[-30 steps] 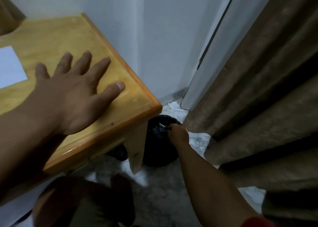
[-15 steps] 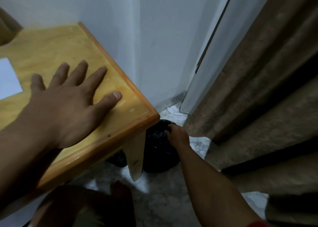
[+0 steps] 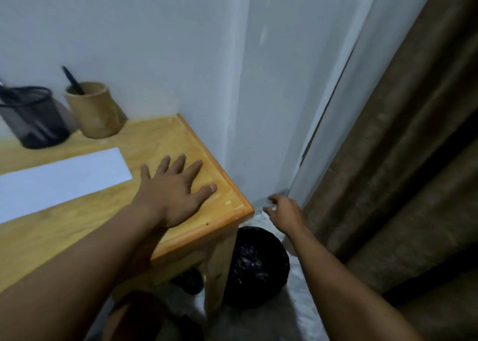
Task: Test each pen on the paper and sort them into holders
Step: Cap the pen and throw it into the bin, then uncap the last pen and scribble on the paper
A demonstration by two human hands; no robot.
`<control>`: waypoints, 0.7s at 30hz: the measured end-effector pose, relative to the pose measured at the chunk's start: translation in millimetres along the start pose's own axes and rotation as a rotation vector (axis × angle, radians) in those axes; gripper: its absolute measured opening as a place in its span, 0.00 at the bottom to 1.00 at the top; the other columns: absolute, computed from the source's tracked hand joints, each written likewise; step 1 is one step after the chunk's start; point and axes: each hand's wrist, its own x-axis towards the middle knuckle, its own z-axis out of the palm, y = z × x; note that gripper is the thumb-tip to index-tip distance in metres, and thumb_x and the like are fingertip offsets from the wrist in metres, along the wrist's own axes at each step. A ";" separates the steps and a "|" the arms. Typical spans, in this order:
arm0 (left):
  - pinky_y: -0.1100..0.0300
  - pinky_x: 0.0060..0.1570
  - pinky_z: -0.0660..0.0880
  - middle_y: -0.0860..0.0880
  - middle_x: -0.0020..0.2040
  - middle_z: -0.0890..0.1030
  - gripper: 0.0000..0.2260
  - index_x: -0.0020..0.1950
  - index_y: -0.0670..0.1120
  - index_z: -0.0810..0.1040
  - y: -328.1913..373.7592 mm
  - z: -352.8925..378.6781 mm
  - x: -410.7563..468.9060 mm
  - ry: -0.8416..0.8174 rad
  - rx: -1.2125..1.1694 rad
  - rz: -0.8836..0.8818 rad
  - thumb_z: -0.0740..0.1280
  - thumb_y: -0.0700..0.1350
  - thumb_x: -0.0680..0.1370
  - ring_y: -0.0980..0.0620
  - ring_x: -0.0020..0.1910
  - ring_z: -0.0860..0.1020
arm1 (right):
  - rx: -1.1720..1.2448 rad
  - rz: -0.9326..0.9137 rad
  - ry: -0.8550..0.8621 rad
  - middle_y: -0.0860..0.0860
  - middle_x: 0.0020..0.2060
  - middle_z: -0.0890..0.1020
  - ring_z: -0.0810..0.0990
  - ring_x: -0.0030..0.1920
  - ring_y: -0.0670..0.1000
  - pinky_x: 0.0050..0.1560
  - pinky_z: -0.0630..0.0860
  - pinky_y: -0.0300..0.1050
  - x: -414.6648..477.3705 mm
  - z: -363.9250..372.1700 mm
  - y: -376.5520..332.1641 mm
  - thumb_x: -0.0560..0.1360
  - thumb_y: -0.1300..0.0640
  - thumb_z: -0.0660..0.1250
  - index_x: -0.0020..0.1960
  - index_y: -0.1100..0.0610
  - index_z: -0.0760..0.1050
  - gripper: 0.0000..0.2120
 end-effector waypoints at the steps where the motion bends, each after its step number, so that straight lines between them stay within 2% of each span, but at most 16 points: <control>1: 0.34 0.74 0.46 0.50 0.82 0.50 0.37 0.81 0.59 0.50 -0.5 -3.8 -1.1 0.003 -0.007 0.008 0.45 0.74 0.75 0.45 0.81 0.48 | -0.003 -0.020 0.016 0.55 0.65 0.81 0.77 0.67 0.58 0.66 0.74 0.52 -1.0 -15.0 -12.0 0.78 0.49 0.69 0.71 0.55 0.75 0.23; 6: 0.43 0.74 0.59 0.46 0.79 0.63 0.35 0.79 0.45 0.61 -18.6 -40.1 -12.4 0.133 -0.065 0.027 0.53 0.67 0.79 0.46 0.78 0.61 | -0.030 -0.156 0.079 0.55 0.62 0.83 0.79 0.64 0.57 0.62 0.75 0.50 -10.2 -72.0 -79.7 0.79 0.48 0.67 0.72 0.55 0.73 0.24; 9: 0.50 0.72 0.64 0.43 0.76 0.68 0.33 0.77 0.42 0.65 -37.3 -74.7 -24.9 0.221 -0.095 -0.026 0.57 0.64 0.80 0.44 0.75 0.66 | -0.069 -0.273 0.086 0.55 0.66 0.80 0.78 0.66 0.57 0.64 0.75 0.52 -20.8 -92.8 -129.0 0.81 0.45 0.65 0.74 0.55 0.71 0.25; 11: 0.50 0.67 0.68 0.42 0.73 0.73 0.31 0.75 0.42 0.68 -54.1 -94.8 -37.6 0.265 -0.078 -0.068 0.57 0.63 0.80 0.42 0.71 0.70 | -0.096 -0.358 0.071 0.55 0.68 0.79 0.76 0.67 0.57 0.65 0.75 0.52 -31.2 -99.5 -164.7 0.81 0.45 0.64 0.74 0.56 0.70 0.25; 14: 0.47 0.58 0.75 0.43 0.63 0.80 0.27 0.65 0.45 0.76 -88.3 -117.2 -60.7 0.300 -0.039 -0.148 0.57 0.64 0.79 0.42 0.62 0.77 | -0.117 -0.480 0.069 0.54 0.68 0.78 0.76 0.67 0.57 0.65 0.75 0.53 -47.5 -99.4 -217.8 0.81 0.43 0.62 0.74 0.54 0.70 0.25; 17: 0.51 0.43 0.75 0.46 0.48 0.82 0.22 0.47 0.49 0.77 -120.7 -133.2 -93.4 0.330 -0.054 -0.224 0.56 0.65 0.76 0.44 0.47 0.78 | -0.158 -0.593 0.039 0.54 0.67 0.79 0.77 0.67 0.57 0.64 0.75 0.52 -64.0 -95.3 -270.4 0.81 0.44 0.62 0.73 0.54 0.71 0.24; 18: 0.51 0.43 0.75 0.46 0.47 0.82 0.20 0.46 0.48 0.77 -130.4 -137.3 -104.8 0.345 -0.056 -0.253 0.58 0.63 0.76 0.45 0.46 0.78 | -0.173 -0.621 0.023 0.55 0.67 0.79 0.77 0.67 0.58 0.64 0.75 0.52 -69.7 -92.4 -286.9 0.81 0.44 0.62 0.73 0.55 0.71 0.24; 19: 0.51 0.46 0.76 0.45 0.50 0.83 0.18 0.50 0.47 0.78 -141.2 -140.1 -115.3 0.361 -0.046 -0.284 0.59 0.60 0.77 0.44 0.49 0.79 | -0.188 -0.653 0.013 0.55 0.66 0.80 0.77 0.67 0.58 0.64 0.74 0.52 -75.9 -88.7 -303.3 0.81 0.45 0.62 0.72 0.55 0.71 0.23; 21: 0.49 0.58 0.75 0.43 0.62 0.80 0.22 0.64 0.45 0.77 -163.4 -143.3 -136.6 0.382 -0.021 -0.350 0.61 0.58 0.79 0.43 0.61 0.77 | -0.208 -0.717 0.003 0.56 0.64 0.81 0.78 0.64 0.59 0.60 0.76 0.53 -89.6 -78.5 -334.2 0.81 0.47 0.63 0.69 0.55 0.74 0.20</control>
